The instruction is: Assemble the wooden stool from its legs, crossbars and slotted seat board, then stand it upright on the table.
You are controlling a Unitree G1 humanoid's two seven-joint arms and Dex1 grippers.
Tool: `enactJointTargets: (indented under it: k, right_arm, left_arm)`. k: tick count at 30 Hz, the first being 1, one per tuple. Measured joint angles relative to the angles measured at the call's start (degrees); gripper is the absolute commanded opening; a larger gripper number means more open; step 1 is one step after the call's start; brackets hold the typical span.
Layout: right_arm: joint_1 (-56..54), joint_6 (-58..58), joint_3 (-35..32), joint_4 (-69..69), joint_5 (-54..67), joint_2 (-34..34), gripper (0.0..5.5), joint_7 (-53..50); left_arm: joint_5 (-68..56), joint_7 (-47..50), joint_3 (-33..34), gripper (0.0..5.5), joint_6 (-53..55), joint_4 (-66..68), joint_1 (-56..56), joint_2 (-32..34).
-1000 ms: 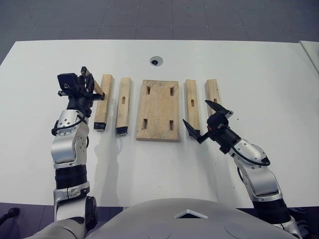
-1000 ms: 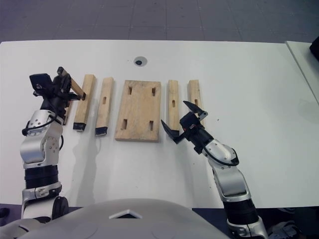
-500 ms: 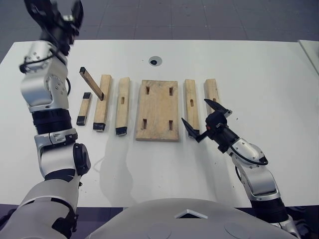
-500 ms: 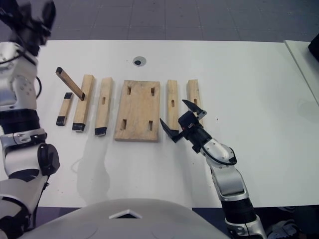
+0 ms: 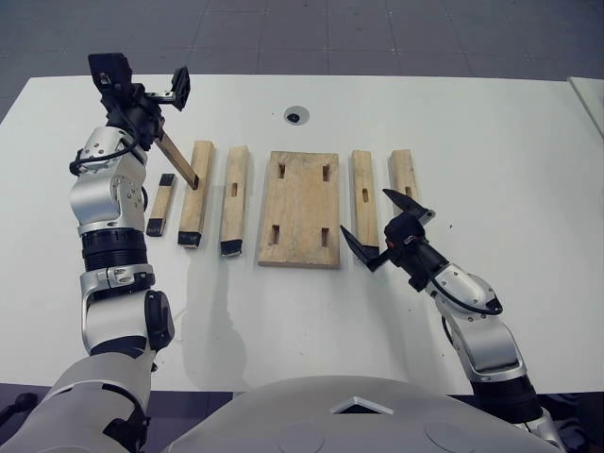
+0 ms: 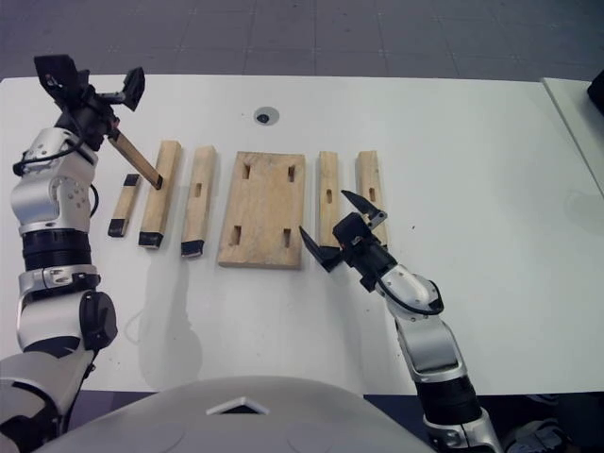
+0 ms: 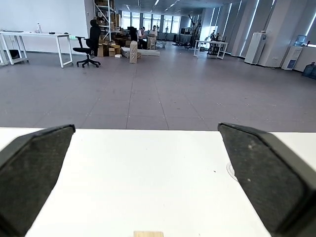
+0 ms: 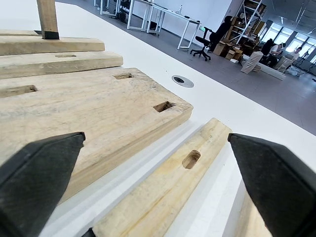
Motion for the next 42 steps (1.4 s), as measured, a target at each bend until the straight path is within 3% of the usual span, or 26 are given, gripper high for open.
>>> enactJointTargets:
  k: [5, 9, 16, 19, 22, 27, 33, 35, 42]
  right_arm:
    - [1.0, -0.3, 0.3, 0.0, -0.2, 0.1, 5.4, -0.7]
    - [2.1, -0.3, 0.2, -0.4, -0.5, 0.3, 5.4, -1.8]
    - [5.1, -0.6, -2.2, -0.5, -1.7, 0.3, 5.4, -4.2]
    - [4.8, -0.6, -2.5, -0.6, -1.7, 0.5, 5.4, -4.2]
    - [4.1, -0.4, -2.8, -0.6, -1.6, 0.4, 5.4, -4.1]
    - [2.8, -0.2, -3.8, -0.4, -1.5, -0.1, 5.4, -3.2]
    - [2.8, 0.2, -3.9, -0.4, -1.5, -0.2, 5.4, -2.5]
    - [2.8, 0.4, -3.9, -0.4, -1.5, -0.3, 5.4, -2.2]
    - [2.6, 0.5, -4.3, -0.4, -1.4, -0.4, 5.4, -1.8]
  left_arm:
    - [-0.4, -0.2, 3.8, 5.38, 0.1, -11.1, 2.0, 4.4]
    - [-2.4, -0.3, 6.1, 5.38, 0.4, -22.0, 9.2, 4.0]
    - [-4.4, -0.2, 6.8, 5.38, -0.4, -35.8, 32.4, -3.8]
    - [-3.4, 1.0, 3.2, 5.38, -0.9, -39.9, 39.4, -7.7]
    - [0.4, 2.9, -2.5, 5.06, -0.2, -40.1, 45.9, -11.0]
    - [4.7, 6.8, -5.0, 4.26, 1.8, -36.9, 49.6, -12.7]
    - [6.0, 7.1, -6.6, 5.28, 1.9, -32.5, 50.5, -14.1]
    - [6.2, 7.1, -6.7, 5.37, 1.7, -31.8, 50.2, -14.1]
    - [5.8, 7.5, -5.6, 4.27, 3.2, -29.9, 47.6, -14.1]
